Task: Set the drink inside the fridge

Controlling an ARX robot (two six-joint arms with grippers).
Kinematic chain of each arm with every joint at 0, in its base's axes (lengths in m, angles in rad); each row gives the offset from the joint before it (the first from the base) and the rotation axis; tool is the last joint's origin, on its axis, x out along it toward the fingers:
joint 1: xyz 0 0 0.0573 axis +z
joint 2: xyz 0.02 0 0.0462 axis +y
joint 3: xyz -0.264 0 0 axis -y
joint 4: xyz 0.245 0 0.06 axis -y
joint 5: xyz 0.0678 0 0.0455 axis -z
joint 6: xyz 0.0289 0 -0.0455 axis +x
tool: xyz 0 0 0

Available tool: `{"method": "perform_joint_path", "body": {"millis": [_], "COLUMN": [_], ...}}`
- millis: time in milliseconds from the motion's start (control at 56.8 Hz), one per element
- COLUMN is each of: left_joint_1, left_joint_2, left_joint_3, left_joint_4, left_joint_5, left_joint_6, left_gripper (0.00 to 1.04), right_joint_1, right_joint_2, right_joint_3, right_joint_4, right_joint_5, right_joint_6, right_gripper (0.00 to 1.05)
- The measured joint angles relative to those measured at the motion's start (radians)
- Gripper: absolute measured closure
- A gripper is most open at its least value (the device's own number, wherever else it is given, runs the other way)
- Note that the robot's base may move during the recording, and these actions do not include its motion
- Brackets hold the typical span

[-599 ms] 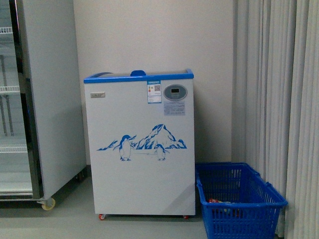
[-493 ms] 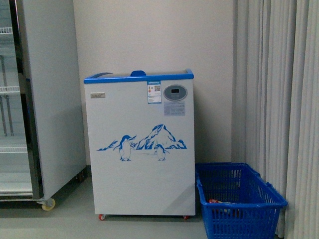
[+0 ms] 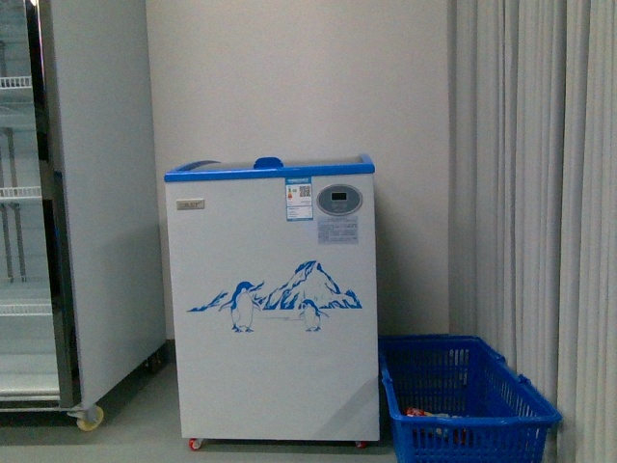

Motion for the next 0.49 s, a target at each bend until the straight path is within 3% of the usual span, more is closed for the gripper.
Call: {"method": "perform_joint_path", "body": {"millis": [493], "left_joint_1": [0.000], "left_joint_2": [0.000], "left_joint_3": [0.000], "left_joint_4": [0.000], "left_joint_5": [0.000], "left_joint_6": [0.000], "left_gripper": [0.08], "right_joint_1": [0.000], "right_joint_2": [0.000], "right_joint_3": [0.000], "right_joint_4": [0.000], "right_joint_5": [0.000], "right_joint_6": [0.000], "right_gripper": [0.08]}}
